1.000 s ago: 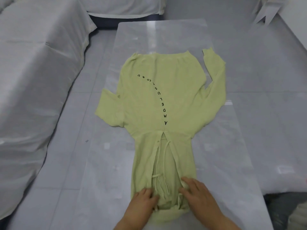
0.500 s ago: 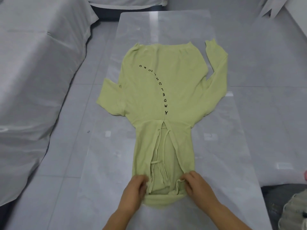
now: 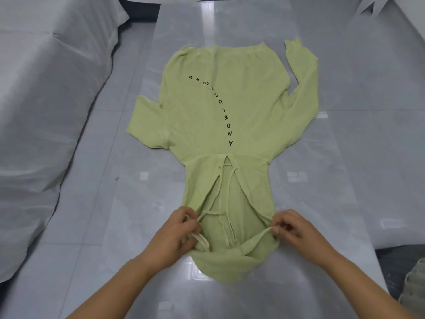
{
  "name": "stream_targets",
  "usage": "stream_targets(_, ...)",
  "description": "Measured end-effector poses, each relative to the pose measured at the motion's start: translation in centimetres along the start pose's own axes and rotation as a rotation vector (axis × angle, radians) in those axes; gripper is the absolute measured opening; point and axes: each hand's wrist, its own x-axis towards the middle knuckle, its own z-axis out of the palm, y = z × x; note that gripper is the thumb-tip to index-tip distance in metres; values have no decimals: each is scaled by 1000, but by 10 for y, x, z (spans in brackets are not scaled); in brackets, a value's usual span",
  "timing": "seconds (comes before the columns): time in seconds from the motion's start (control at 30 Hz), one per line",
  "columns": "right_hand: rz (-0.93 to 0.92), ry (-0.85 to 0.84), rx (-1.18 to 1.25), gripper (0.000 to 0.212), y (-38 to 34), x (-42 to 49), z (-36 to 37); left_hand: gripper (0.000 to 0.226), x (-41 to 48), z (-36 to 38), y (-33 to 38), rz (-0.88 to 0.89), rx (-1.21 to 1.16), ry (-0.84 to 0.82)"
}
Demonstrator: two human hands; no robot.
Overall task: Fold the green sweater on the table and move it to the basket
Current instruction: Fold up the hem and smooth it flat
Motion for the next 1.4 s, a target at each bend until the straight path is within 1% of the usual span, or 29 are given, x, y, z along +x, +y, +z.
stream_targets(0.03,19,13,8,3,-1,-1,-3,20,-4,-3,-1,-65,-105,50)
stream_targets(0.07,36,10,5,9,-1,-1,-5,25,-7,-6,-3,-131,-199,102)
stream_targets(0.13,71,-66,-20,26,-1,-1,-5,38,-9,-9,-9,-244,-312,182)
stream_targets(0.17,88,-126,-46,32,-2,-1,-3,46,-9,-9,-12,-287,-318,185)
stream_targets(0.23,107,-219,-129,34,-3,1,6,56,-9,-9,-16,-337,-281,102)
stream_targets(0.27,96,-216,-176,32,-3,3,11,55,-8,-8,-17,-330,-217,36)
stream_targets(0.33,86,-145,-199,22,-3,7,14,41,-5,-3,-19,-307,-65,-84)
stream_targets(0.4,115,-106,-132,21,-8,9,11,29,0,-3,-18,-340,-6,-71)
stream_targets(0.47,111,-60,-142,12,-13,11,9,17,6,-9,-17,-378,-66,-33)
stream_targets(0.5,74,-26,-227,23,-15,13,11,18,9,-12,-15,-392,-129,-36)
stream_targets(0.53,1,-3,-329,36,-17,14,16,23,11,-13,-14,-402,-185,-43)
stream_targets(0.57,-78,-7,-432,43,-21,17,24,27,12,-14,-13,-403,-219,-46)
stream_targets(0.6,-156,-30,-505,44,-24,21,33,29,13,-15,-12,-404,-223,-43)
stream_targets(0.67,-248,-62,-573,37,-29,26,49,28,13,-15,-11,-417,-238,-28)
stream_targets(0.7,-244,-73,-580,30,-30,28,53,27,13,-15,-10,-441,-264,-19)
stream_targets(0.77,-205,-73,-565,20,-28,30,52,24,12,-14,-7,-508,-334,-4)
stream_targets(0.8,-179,-52,-510,22,-30,30,50,26,12,-13,-6,-536,-363,-4)
stream_targets(0.87,-45,-33,-262,27,-38,30,42,29,13,-10,-1,-573,-407,-5)
stream_targets(0.93,139,-90,-26,20,-43,30,32,27,14,-10,1,-608,-509,26)
stream_targets(1.0,252,-85,98,10,-43,29,24,24,15,-15,2,-633,-642,67)
stream_targets(1.03,284,-72,109,16,-42,28,21,24,15,-16,2,-649,-692,85)
stream_targets(1.07,314,-47,76,30,-38,27,18,30,16,-17,4,-665,-737,104)
stream_targets(1.13,361,-19,-46,55,-27,23,18,55,15,-13,6,-719,-779,135)
stream_targets(1.17,414,-5,-54,59,-23,21,18,61,13,-8,8,-744,-767,142)
stream_targets(1.2,490,5,-14,55,-20,19,18,61,12,-3,9,-761,-734,150)
stream_targets(1.23,550,5,30,47,-17,17,18,54,11,2,10,-775,-694,173)
stream_targets(1.3,600,-16,82,28,-17,15,16,34,8,7,11,-791,-648,258)
stream_targets(1.33,587,-17,63,20,-19,15,16,23,6,8,12,-791,-663,300)
stream_targets(1.4,461,30,-27,14,-25,13,17,12,4,10,17,-774,-734,366)
